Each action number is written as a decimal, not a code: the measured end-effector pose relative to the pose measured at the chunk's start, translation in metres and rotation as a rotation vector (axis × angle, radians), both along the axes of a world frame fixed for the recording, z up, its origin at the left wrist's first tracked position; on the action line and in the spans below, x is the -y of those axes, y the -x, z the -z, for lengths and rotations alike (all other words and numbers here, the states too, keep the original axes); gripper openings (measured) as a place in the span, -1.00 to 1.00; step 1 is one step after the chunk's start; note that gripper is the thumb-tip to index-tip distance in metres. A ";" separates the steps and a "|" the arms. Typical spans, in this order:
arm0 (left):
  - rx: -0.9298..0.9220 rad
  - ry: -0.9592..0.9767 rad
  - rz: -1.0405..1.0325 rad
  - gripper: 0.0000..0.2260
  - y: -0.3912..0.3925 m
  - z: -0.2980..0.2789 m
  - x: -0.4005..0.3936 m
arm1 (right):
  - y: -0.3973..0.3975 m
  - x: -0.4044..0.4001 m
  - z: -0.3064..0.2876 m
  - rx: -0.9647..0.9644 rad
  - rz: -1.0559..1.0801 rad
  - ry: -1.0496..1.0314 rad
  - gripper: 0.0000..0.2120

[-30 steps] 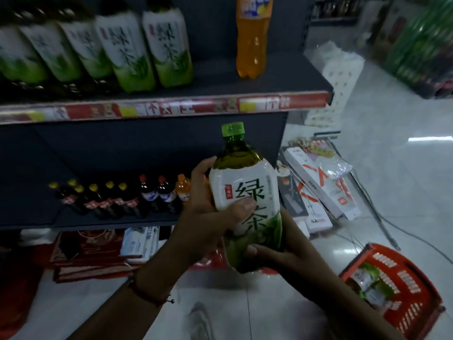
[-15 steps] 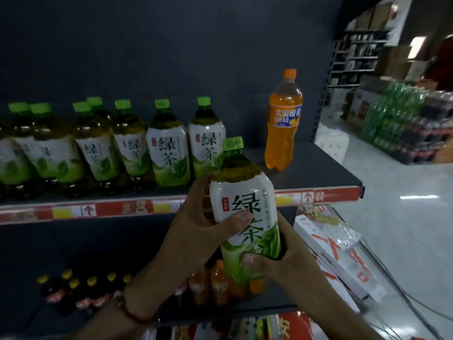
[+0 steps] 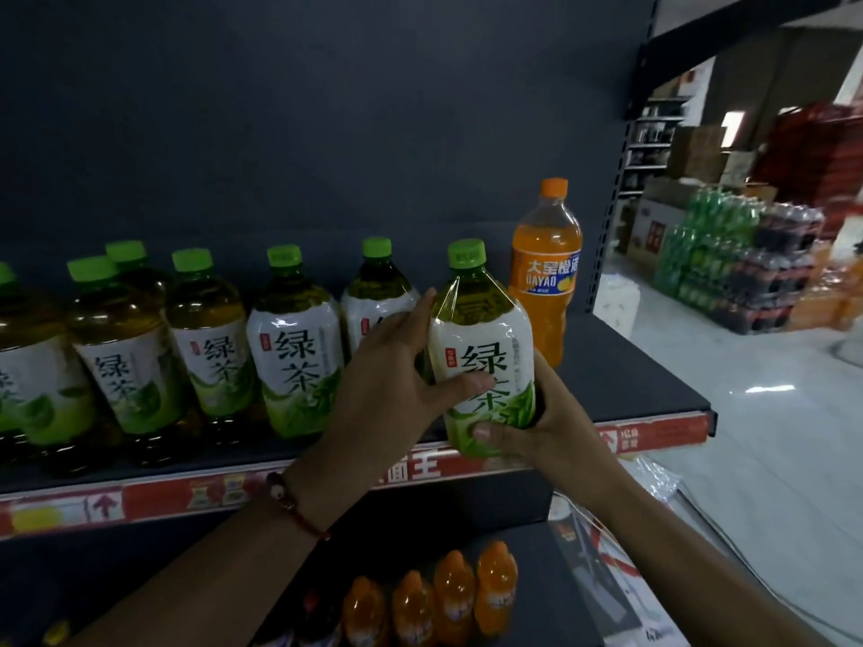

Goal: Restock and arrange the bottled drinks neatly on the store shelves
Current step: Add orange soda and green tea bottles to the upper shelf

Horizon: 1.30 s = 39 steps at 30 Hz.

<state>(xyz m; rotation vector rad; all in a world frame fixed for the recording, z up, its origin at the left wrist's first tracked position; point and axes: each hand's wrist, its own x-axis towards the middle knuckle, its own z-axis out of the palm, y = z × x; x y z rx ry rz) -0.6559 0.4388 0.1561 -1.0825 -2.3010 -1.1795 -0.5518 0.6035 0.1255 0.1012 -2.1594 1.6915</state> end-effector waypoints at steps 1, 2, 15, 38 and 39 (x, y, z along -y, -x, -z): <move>-0.017 0.019 -0.021 -0.09 0.003 0.000 -0.005 | 0.006 -0.006 -0.001 0.021 0.005 -0.021 -0.29; -0.027 0.050 -0.038 -0.09 0.004 0.000 -0.010 | 0.012 -0.011 -0.001 0.039 0.014 -0.044 -0.31; -0.603 0.267 -0.349 -0.25 0.026 0.008 -0.055 | 0.058 -0.041 0.012 0.085 -0.021 -0.004 -0.39; -0.414 0.302 -0.250 -0.32 0.031 0.012 -0.076 | 0.035 -0.045 -0.034 0.389 0.198 -0.803 -0.66; -0.417 0.299 -0.257 -0.32 0.032 0.013 -0.077 | 0.031 -0.048 -0.043 0.411 0.230 -0.902 -0.71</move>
